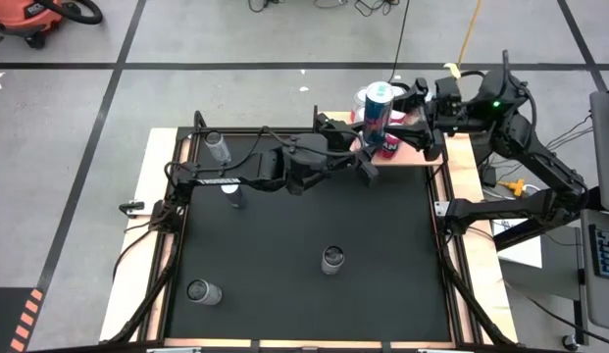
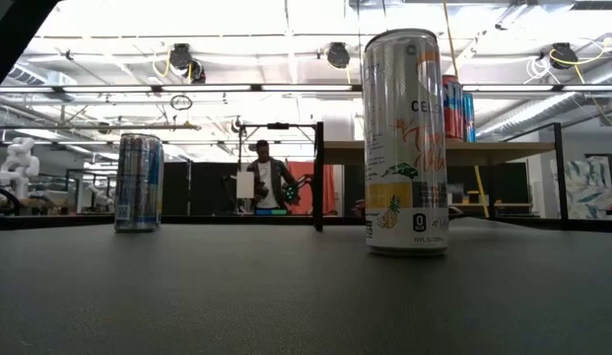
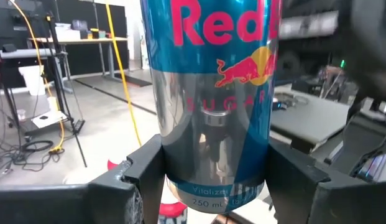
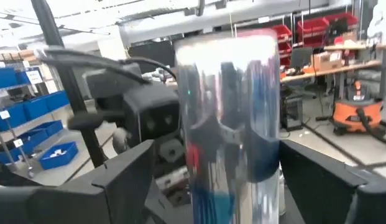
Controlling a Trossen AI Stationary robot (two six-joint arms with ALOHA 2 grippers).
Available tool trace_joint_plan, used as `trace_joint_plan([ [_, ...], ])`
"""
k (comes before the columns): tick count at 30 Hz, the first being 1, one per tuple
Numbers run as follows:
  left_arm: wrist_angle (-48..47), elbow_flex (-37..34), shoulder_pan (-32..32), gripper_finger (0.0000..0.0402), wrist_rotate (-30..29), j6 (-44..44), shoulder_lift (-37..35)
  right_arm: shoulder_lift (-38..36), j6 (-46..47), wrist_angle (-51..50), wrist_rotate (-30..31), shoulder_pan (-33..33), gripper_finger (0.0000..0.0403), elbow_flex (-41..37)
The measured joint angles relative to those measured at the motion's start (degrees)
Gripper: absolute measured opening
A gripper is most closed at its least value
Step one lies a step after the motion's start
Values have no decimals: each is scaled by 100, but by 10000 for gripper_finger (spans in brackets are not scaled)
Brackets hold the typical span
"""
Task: Place canned beverage on shelf
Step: Put the bottom blue soda can on the shelf aligned with the other blue soda can
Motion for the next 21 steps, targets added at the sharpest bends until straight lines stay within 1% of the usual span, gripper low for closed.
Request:
trace_joint_plan([
  [4,-166,0,-11,217,37,-5,0,67,-62,-109,0,0,316,275],
  [9,-297,0,-13,217,35,-26,0,337,-524,-954,35,0,316,866],
  [12,-351,0,-11,217,39,-32,0,516,-782,-1278,250,0,316,1199],
  [17,-618,-5,-18,217,60,-49,7,791,-911,-1428,257,0,316,1530],
  [21,-611,-7,-22,217,83,-42,15,970,-887,-1565,234,0,316,1634],
])
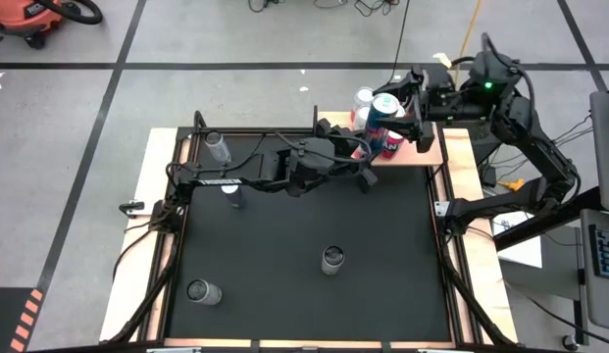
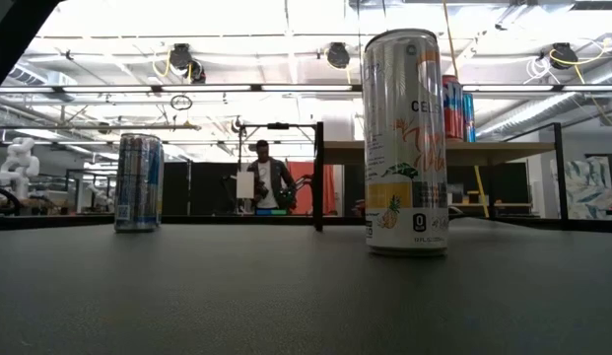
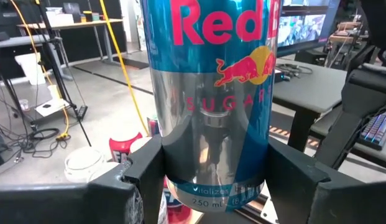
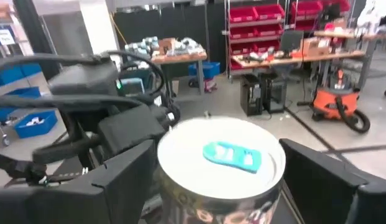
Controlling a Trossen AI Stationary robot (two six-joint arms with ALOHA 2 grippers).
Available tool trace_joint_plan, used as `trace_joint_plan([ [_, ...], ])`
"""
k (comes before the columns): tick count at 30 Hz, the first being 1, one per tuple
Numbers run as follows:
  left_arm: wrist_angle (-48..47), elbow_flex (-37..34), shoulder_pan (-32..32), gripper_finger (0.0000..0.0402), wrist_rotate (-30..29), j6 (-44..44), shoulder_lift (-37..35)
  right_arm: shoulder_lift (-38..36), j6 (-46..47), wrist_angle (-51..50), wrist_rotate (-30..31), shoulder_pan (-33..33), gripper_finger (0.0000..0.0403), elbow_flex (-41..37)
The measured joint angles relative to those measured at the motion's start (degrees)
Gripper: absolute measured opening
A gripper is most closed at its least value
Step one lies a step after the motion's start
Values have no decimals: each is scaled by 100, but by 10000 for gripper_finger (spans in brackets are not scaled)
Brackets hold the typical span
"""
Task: Place canned beverage on shelf
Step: Put the bottom blue soda can on the shelf aligned with the other blue soda can
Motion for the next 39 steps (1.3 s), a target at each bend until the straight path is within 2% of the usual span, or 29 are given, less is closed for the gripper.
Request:
trace_joint_plan([
  [6,17,0,0,217,-3,17,2,53,-88,-147,13,0,309,110],
  [24,25,-2,0,217,-22,15,2,-34,-62,-349,16,0,235,111],
  [35,25,-4,-2,217,-52,0,4,-12,-50,-349,-88,-4,229,111],
  [39,29,-4,-20,237,-107,-136,7,-21,-30,-353,-106,-4,229,111],
])
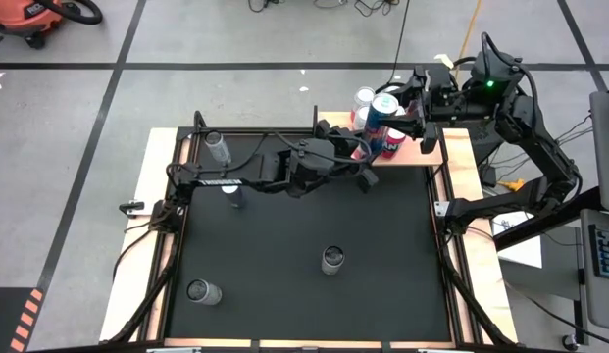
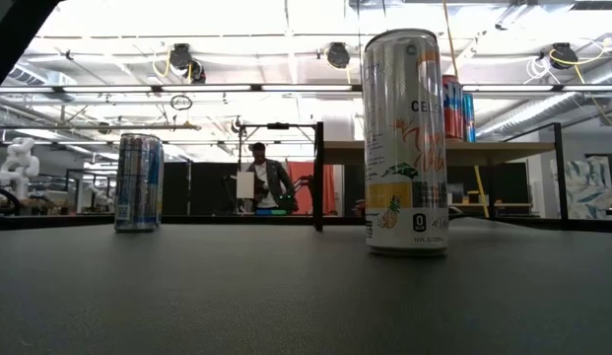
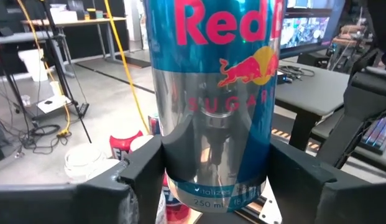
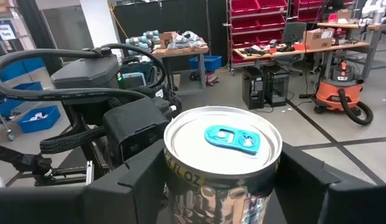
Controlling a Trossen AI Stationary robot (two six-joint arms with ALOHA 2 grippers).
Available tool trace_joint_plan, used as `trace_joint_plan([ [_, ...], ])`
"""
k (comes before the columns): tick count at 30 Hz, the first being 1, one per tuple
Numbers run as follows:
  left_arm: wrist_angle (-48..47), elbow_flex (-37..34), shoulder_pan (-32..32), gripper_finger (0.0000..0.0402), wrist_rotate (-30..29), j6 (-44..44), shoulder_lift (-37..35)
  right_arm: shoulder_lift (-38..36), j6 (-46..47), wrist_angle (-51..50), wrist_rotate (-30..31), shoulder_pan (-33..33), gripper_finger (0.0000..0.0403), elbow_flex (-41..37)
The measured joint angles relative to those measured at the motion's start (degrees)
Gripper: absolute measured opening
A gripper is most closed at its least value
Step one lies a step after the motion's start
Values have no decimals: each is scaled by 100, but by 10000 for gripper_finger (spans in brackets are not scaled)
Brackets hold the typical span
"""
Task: Place canned beverage on shelf
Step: Put the bottom blue soda can on the shelf aligned with the other blue soda can
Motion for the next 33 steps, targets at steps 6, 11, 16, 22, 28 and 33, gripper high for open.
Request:
trace_joint_plan([
  [6,81,2,-22,311,-30,-349,5,-75,-16,-104,-51,-97,228,-11],
  [11,63,2,-129,359,-25,-664,-3,-246,-186,-351,-62,-260,228,-13],
  [16,27,11,-233,369,-9,-889,-69,-483,-351,-785,-240,-482,228,-13],
  [22,-65,11,-312,369,-9,-903,-92,-809,-782,-1623,-648,-772,228,-13],
  [28,-168,11,-406,370,2,-1075,-94,-1112,-1220,-2482,-626,-1003,227,-12],
  [33,-165,11,-426,370,411,-1440,-96,-1485,-1276,-3103,-629,-1064,217,-13],
])
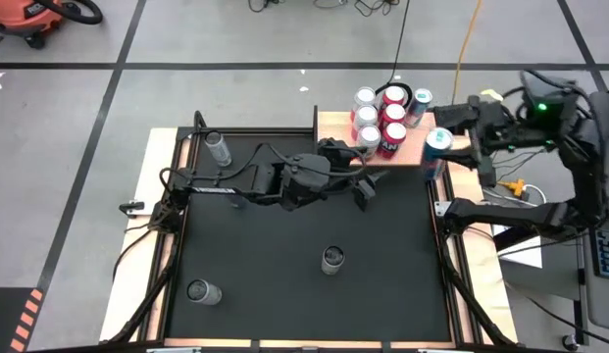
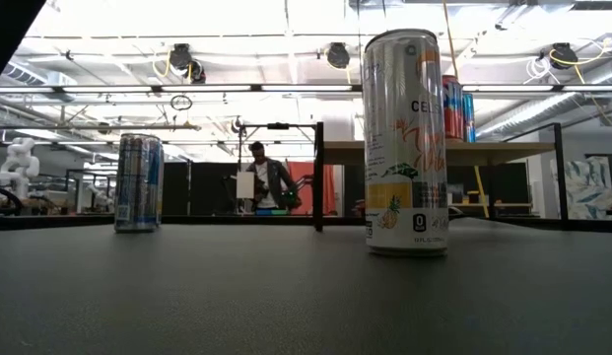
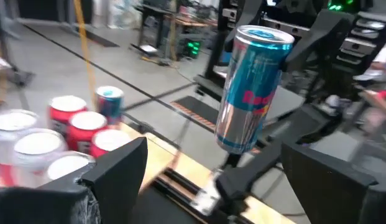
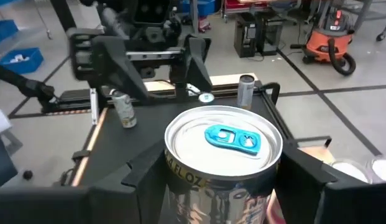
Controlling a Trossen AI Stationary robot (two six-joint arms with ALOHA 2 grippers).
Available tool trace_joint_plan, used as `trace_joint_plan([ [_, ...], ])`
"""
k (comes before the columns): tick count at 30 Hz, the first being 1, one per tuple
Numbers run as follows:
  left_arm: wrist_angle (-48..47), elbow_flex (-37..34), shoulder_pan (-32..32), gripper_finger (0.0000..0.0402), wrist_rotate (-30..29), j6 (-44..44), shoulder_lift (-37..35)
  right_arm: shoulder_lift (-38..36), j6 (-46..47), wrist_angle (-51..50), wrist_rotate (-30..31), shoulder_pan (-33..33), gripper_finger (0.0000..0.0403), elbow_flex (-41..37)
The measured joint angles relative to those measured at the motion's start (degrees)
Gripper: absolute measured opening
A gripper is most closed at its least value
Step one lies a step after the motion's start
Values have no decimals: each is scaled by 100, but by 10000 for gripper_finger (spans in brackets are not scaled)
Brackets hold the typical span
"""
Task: Place canned beverage on shelf
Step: Put the bottom blue soda can on the shelf aligned with the other blue soda can
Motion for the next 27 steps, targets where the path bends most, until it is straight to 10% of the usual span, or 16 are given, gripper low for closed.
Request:
trace_joint_plan([
  [19,2557,0,867,371,3234,-15,154,-446,1587,1286,-254,4,216,2],
  [27,2596,0,835,398,3571,-43,184,118,1717,1653,-452,6,216,2],
])
